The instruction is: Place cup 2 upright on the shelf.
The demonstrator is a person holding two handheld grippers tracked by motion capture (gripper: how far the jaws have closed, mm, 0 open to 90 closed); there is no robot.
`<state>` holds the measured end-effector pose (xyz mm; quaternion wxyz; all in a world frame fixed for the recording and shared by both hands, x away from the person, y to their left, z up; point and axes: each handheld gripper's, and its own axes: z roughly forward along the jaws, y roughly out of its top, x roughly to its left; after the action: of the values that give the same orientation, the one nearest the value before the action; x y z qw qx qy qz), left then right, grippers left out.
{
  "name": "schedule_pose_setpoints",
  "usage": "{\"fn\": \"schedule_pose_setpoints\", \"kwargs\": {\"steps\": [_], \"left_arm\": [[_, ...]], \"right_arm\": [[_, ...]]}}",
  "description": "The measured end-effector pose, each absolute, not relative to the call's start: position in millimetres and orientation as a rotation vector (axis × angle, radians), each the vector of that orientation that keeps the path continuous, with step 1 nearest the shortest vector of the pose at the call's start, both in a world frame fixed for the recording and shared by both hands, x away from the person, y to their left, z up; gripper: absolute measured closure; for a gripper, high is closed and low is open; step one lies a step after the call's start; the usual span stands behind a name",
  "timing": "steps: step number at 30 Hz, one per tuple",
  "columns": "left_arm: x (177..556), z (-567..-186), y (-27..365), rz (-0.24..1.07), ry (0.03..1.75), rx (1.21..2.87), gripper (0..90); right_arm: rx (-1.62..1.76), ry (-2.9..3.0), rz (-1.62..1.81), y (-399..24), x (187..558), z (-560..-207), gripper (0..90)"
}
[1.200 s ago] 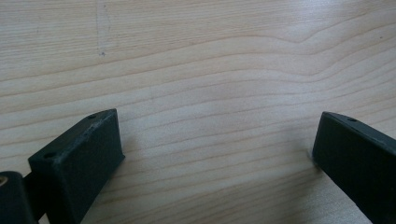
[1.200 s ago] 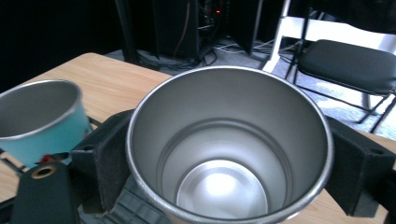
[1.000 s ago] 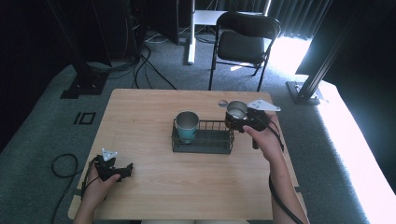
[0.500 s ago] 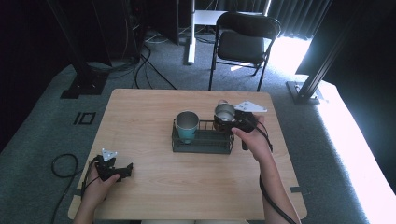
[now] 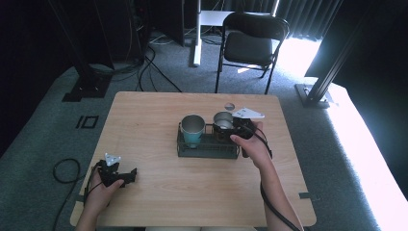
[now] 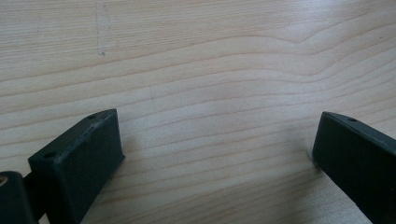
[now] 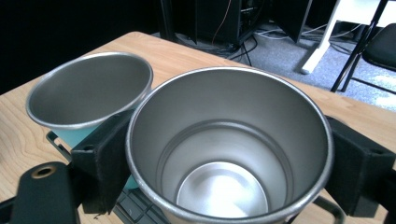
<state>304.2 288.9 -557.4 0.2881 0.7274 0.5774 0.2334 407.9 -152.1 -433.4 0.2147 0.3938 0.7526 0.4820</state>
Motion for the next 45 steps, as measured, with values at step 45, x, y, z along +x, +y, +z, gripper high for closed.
{"fn": "schedule_pose_setpoints", "kwargs": {"steps": [45], "left_arm": [[304,-557,289,0.623,1.542,1.943,2.2]], "right_arm": [[1.093,2.150,1.262,-148,408,-476,13.2]]}}
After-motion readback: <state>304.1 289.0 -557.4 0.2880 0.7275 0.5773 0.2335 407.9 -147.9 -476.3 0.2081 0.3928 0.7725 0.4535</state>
